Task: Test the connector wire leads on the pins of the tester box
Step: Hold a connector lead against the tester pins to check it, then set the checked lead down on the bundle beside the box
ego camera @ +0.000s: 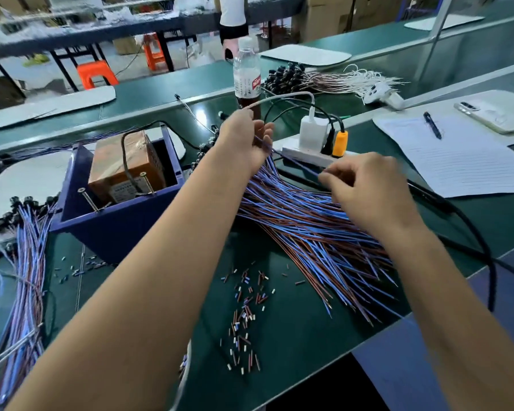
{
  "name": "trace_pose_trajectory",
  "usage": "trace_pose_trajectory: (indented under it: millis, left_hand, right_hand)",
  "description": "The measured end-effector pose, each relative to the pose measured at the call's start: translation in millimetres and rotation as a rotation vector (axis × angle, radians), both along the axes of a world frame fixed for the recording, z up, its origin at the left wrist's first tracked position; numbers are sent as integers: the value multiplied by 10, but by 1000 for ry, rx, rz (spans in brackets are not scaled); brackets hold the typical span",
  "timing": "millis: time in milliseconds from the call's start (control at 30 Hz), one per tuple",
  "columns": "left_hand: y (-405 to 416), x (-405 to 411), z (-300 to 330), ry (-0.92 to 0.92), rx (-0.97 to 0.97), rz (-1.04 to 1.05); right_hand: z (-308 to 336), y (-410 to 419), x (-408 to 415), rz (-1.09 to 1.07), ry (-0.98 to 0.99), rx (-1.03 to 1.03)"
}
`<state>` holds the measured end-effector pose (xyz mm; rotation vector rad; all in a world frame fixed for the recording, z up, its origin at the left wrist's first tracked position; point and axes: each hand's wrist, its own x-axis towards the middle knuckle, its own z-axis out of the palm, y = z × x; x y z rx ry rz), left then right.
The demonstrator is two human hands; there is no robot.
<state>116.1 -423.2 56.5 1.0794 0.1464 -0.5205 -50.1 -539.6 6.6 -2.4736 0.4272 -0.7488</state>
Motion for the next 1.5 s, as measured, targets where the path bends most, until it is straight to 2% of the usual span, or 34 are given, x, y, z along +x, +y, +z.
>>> trace_pose_trajectory:
  millis: [67,167,233,300,367,433,467,567,633,667,733,800,867,900,967,1000,1067,1133,1233,1267,1367,1500]
  left_hand:
    - [39,-12,17,-156,243,33]
    - [182,-48,-63,-569,905,42]
    - [333,-53,-150,-786,1232,-7]
    - [463,-58,-217,-864,1407,-70]
    - [533,-117,-211,-877,1480,-128]
    - [557,-227,-143,-867,1475,-213]
    - [585,-304,-105,-840,1403,-273]
    - [806,-568,31,-736,993,-477]
    - [1068,-768,74,-865,780,-466]
    - [1178,-872,61,-999,694,-371]
    - [1438,-1075,-36,-1235,547,-42]
    - [1729,-1177,-186,-1327,490,283]
    - [2080,-1115,-314,-1285,543,576]
    - [2264,-1025,-360,-1226,615,716]
    - [2707,-760,-425,-1061,912,910]
    - [2912,-619,-474,-935,1134,899]
    - [3325,-410,-629,-642,1541,729]
    - [3662,-304,-794,-429,1764,567]
    - [3893,-228,-957,-182,1824,424]
    - [3928,-195,-989,-162,1823,387]
    - [3893,-160,-1013,-276,1759,367]
    - [3928,-150,-1009,-236,1538,516]
  right_hand:
    - [-54,85,78,-10,83,-84]
    - [-170,199,138,1,176,-142]
    - [-242,251,145,-4,202,-186]
    - [-277,295,133,-16,146,-177]
    - [-285,340,112,-47,74,-127]
    - [-284,408,126,-95,54,-121]
    - [-283,446,132,-118,51,-126]
    - [-248,578,134,-163,-73,-95]
    - [-195,708,166,-156,-222,-80]
    - [-157,785,175,-136,-296,-71]
    - [-74,1058,202,-28,-415,-32]
    - [-18,1413,215,189,-419,104]
    - [1,1800,229,477,-252,336]
    - [-5,1968,243,603,-133,390]
    - [-53,2304,331,787,82,304]
    - [-72,2450,382,856,172,221]
    - [-97,2744,506,950,290,65]
    - [-112,3006,648,975,348,-41]
    - [-145,3316,836,927,374,-117]
    - [-167,3413,891,908,374,-117]
    - [-226,3575,1010,830,325,-26]
    - [-257,3657,1111,733,231,146]
